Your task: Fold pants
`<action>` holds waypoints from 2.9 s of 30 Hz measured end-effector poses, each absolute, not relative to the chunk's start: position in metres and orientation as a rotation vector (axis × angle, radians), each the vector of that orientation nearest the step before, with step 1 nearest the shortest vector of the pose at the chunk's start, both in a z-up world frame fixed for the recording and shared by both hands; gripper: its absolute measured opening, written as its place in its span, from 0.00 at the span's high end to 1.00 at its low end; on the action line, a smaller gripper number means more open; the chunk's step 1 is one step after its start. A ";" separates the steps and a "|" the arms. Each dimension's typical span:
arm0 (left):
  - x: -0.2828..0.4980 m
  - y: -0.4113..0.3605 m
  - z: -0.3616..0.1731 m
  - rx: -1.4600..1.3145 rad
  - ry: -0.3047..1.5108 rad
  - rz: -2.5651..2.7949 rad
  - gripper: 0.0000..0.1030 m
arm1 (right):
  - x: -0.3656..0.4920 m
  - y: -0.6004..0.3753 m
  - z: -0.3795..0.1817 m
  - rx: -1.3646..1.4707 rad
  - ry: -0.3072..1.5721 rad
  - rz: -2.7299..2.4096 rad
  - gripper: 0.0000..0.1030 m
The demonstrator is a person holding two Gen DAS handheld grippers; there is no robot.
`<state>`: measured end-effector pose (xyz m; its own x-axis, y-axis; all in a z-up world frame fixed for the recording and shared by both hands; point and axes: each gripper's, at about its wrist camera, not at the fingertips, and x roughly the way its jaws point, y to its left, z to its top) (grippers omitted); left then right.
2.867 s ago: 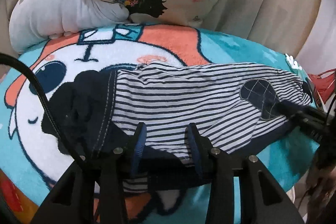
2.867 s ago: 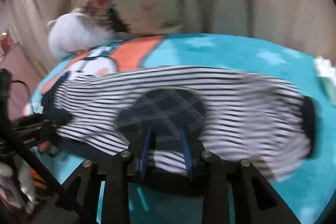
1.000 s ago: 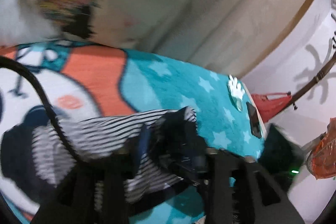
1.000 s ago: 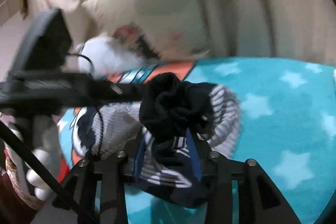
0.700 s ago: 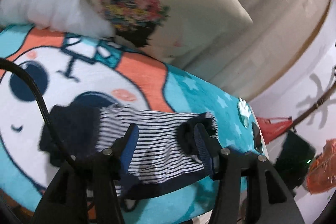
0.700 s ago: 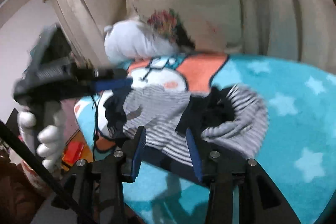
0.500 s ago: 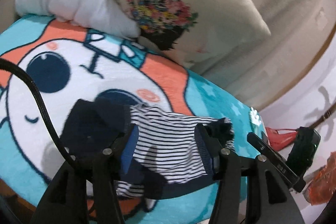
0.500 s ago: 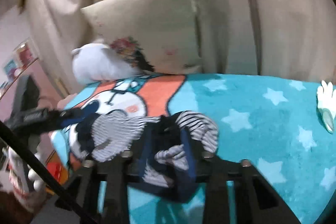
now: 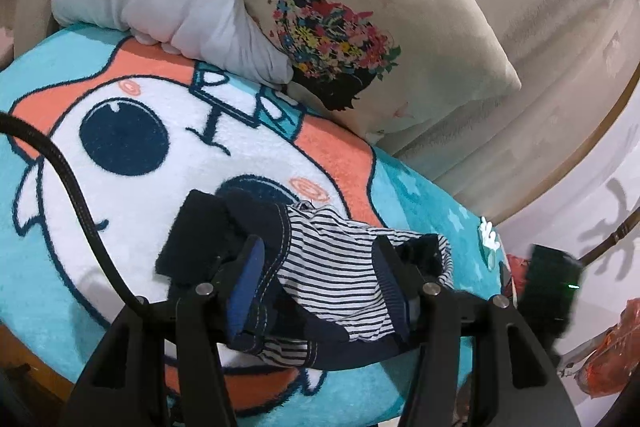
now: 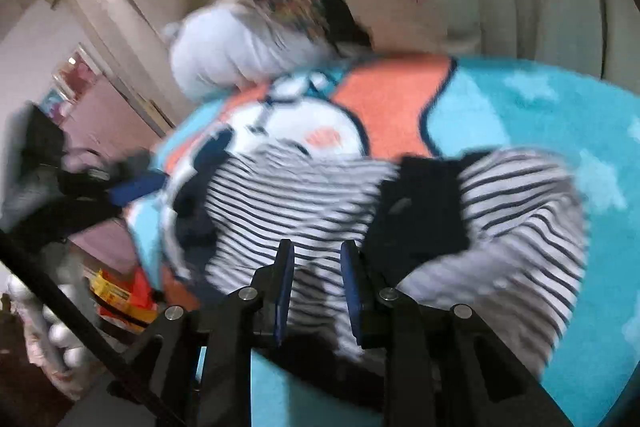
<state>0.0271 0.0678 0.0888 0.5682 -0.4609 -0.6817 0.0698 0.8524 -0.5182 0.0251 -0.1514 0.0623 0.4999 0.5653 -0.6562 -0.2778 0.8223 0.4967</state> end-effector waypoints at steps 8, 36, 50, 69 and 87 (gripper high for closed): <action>0.024 0.099 0.089 -0.530 0.905 -0.283 0.47 | 0.022 -0.202 0.090 0.402 0.786 0.275 0.75; 0.026 0.090 0.068 -0.505 0.958 -0.262 0.43 | -0.021 -0.195 0.094 0.239 0.818 0.252 0.57; 0.042 0.139 0.040 -0.659 0.990 -0.214 0.37 | 0.001 -0.116 0.092 0.204 0.843 0.363 0.23; 0.076 0.125 0.029 -0.634 1.084 -0.370 0.71 | 0.011 0.046 0.053 -0.146 0.869 0.494 0.54; 0.067 -0.041 0.107 -0.414 1.001 -0.648 0.62 | -0.052 -0.130 0.106 0.382 0.679 0.325 0.77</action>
<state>0.0665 -0.0408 0.1066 0.3783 -0.6703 -0.6384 0.3077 0.7415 -0.5962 -0.0519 -0.1301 0.1058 0.7333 0.4100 -0.5424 -0.1658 0.8815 0.4422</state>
